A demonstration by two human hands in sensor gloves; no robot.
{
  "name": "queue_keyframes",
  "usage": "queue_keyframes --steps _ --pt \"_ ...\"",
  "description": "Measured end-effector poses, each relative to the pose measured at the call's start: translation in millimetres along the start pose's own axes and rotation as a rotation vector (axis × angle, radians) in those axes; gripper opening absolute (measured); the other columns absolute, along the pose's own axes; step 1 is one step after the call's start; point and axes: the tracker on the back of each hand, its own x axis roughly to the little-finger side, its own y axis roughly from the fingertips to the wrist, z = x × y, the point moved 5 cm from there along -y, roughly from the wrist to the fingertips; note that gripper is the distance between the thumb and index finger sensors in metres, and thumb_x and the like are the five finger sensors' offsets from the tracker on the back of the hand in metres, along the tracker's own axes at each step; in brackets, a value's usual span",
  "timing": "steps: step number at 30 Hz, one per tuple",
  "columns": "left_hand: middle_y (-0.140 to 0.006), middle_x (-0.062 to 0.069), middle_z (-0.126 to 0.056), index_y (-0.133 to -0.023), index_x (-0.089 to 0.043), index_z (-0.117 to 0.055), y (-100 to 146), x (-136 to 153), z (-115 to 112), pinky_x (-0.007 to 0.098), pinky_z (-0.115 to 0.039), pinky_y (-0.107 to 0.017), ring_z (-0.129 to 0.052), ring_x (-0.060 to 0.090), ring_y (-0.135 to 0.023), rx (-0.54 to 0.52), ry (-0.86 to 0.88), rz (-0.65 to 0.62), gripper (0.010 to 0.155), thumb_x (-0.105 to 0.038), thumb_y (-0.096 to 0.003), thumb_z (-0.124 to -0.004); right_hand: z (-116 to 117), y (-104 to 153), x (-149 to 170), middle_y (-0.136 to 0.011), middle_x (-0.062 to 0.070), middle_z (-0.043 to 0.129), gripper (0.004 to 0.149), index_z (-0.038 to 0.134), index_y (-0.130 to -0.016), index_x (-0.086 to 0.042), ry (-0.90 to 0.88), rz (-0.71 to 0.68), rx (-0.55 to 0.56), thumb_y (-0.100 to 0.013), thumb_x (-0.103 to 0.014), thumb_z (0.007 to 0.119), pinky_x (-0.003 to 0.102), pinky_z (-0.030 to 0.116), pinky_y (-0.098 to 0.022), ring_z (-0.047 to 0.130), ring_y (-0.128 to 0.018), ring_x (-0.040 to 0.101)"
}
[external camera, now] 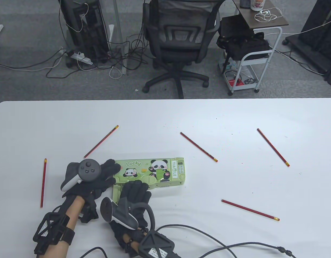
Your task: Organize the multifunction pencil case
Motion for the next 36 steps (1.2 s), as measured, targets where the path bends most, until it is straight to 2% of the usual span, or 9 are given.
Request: queue_keyframes --steps 10,17,22,30,33,36 --pt "-0.127 0.005 -0.045 -0.111 -0.034 -0.055 0 0 0 0.078 -0.055 -0.07 -0.056 0.042 -0.116 0.0 0.0 0.0 0.056 -0.031 -0.0583 -0.075 -5 -2 13 -0.088 0.058 -0.006 0.119 0.004 -0.1 0.025 0.008 0.023 -0.015 -0.043 -0.058 0.067 0.083 0.025 -0.059 0.009 -0.081 0.082" --pt "-0.127 0.005 -0.045 -0.111 -0.033 -0.055 0 1 1 0.078 -0.055 -0.07 -0.057 0.042 -0.116 0.003 0.008 -0.003 0.057 -0.031 -0.0583 -0.075 -14 -3 26 -0.089 0.057 -0.007 0.122 0.004 -0.1 0.025 0.096 0.03 -0.029 -0.041 -0.059 0.07 0.083 0.024 -0.059 0.007 -0.082 0.081" --pt "-0.127 0.005 -0.045 -0.111 -0.033 -0.055 0 1 1 0.078 -0.055 -0.07 -0.057 0.042 -0.116 0.001 0.009 -0.004 0.056 -0.031 -0.0582 -0.075 -17 -9 46 -0.089 0.056 -0.008 0.123 0.002 -0.101 0.024 0.127 0.038 -0.086 -0.04 -0.059 0.069 0.083 0.023 -0.058 0.005 -0.081 0.081" --pt "-0.127 0.005 -0.045 -0.111 -0.034 -0.056 0 1 1 0.078 -0.055 -0.07 -0.057 0.042 -0.116 0.0 0.015 -0.004 0.056 -0.031 -0.0582 -0.075 -27 -21 75 -0.09 0.056 -0.008 0.124 0.001 -0.101 0.023 0.163 0.045 -0.112 -0.039 -0.06 0.07 0.083 0.022 -0.058 0.003 -0.081 0.081" --pt "-0.127 0.005 -0.045 -0.111 -0.034 -0.056 0 1 1 0.078 -0.055 -0.07 -0.057 0.041 -0.116 0.001 0.018 -0.005 0.056 -0.031 -0.0582 -0.075 -29 -28 85 -0.09 0.055 -0.008 0.125 0.0 -0.101 0.022 0.165 0.033 -0.114 -0.039 -0.061 0.07 0.083 0.021 -0.058 0.002 -0.08 0.08" --pt "-0.127 0.005 -0.045 -0.111 -0.034 -0.056 0 1 1 0.078 -0.055 -0.07 -0.057 0.042 -0.116 0.002 0.02 -0.005 0.056 -0.031 -0.0583 -0.075 -32 -35 90 -0.091 0.055 -0.007 0.124 -0.001 -0.101 0.02 0.183 -0.035 -0.107 -0.039 -0.061 0.069 0.083 0.021 -0.058 0.001 -0.081 0.08"
